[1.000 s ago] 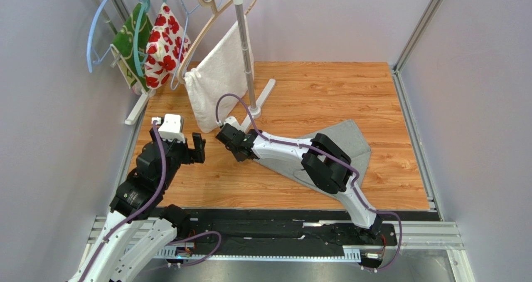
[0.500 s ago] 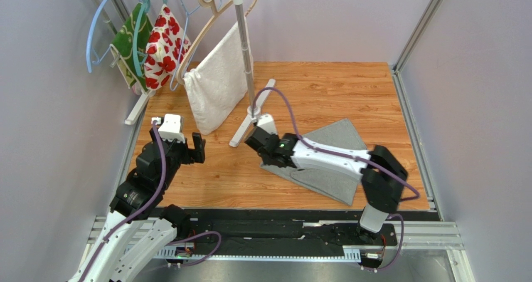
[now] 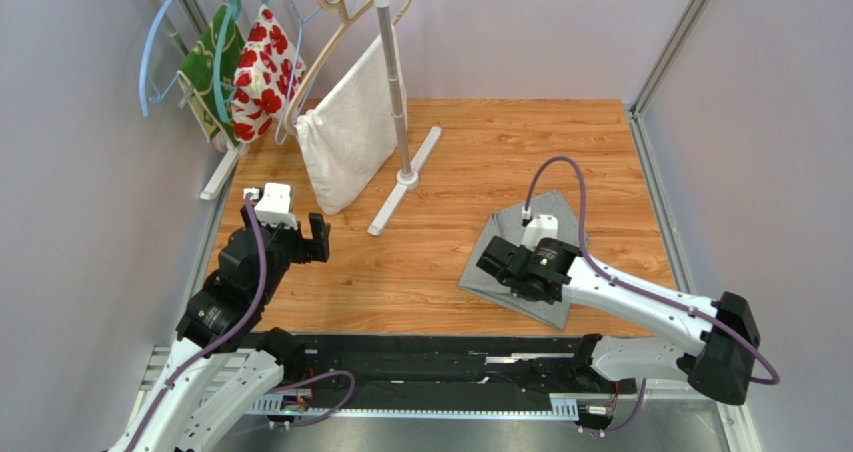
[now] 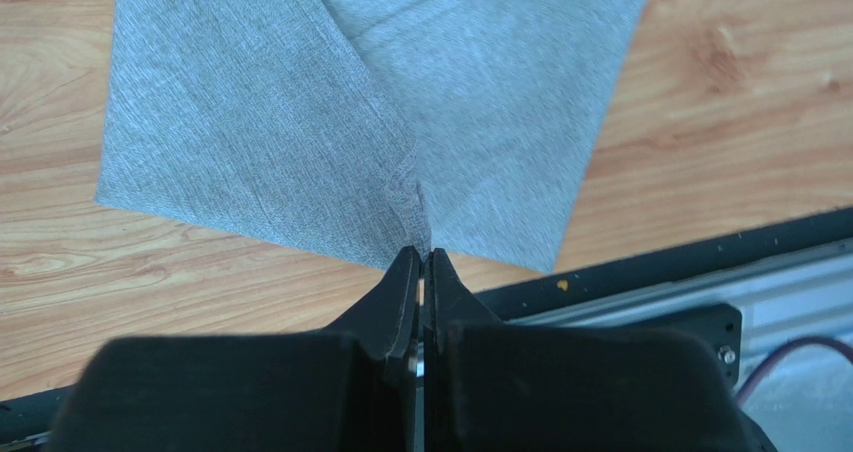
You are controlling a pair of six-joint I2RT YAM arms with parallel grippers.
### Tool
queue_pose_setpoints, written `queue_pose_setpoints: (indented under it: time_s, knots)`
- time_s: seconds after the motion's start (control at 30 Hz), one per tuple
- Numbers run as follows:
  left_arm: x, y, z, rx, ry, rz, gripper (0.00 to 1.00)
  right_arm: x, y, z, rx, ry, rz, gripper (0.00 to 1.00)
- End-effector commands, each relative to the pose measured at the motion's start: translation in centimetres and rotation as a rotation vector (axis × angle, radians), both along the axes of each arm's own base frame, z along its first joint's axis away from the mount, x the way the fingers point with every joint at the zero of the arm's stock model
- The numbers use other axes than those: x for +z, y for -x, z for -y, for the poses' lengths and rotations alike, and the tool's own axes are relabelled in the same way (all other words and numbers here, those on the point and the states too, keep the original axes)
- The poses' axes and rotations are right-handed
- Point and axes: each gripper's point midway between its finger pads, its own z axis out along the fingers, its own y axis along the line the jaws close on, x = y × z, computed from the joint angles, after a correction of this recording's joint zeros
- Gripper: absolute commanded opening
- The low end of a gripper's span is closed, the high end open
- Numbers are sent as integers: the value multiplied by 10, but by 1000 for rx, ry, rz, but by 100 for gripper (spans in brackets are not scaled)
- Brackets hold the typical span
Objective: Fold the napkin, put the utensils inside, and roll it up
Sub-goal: Fold the napkin
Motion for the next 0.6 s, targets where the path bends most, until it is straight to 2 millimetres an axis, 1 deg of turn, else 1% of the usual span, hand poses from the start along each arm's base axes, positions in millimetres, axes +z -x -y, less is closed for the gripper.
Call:
queue_pose_setpoints:
  time_s: [0.0, 0.03, 0.07, 0.13, 0.17, 0.23, 0.27, 0.4, 0.57]
  knots:
    - [5, 1, 4, -16, 19, 19, 96, 17, 15, 37, -149, 19, 42, 0]
    - [6, 1, 4, -18, 19, 20, 96, 21, 15, 41, -158, 29, 52, 0]
    - [6, 1, 5, -19, 20, 21, 96, 23, 21, 51, -166, 69, 36, 0]
    - [6, 2, 5, -21, 20, 23, 96, 25, 24, 59, -184, 92, 36, 0]
    - [6, 2, 5, -22, 20, 23, 96, 25, 28, 66, -189, 118, 23, 0]
    - [7, 2, 5, -22, 21, 24, 96, 25, 32, 73, -208, 123, 23, 0]
    - [7, 2, 5, -22, 22, 26, 96, 22, 36, 80, -219, 147, 16, 0]
    - [6, 2, 6, -25, 22, 24, 96, 19, 39, 90, -241, 144, 40, 0]
    - [7, 3, 10, -47, 23, 24, 96, 18, 33, 89, -248, 161, 66, 0]
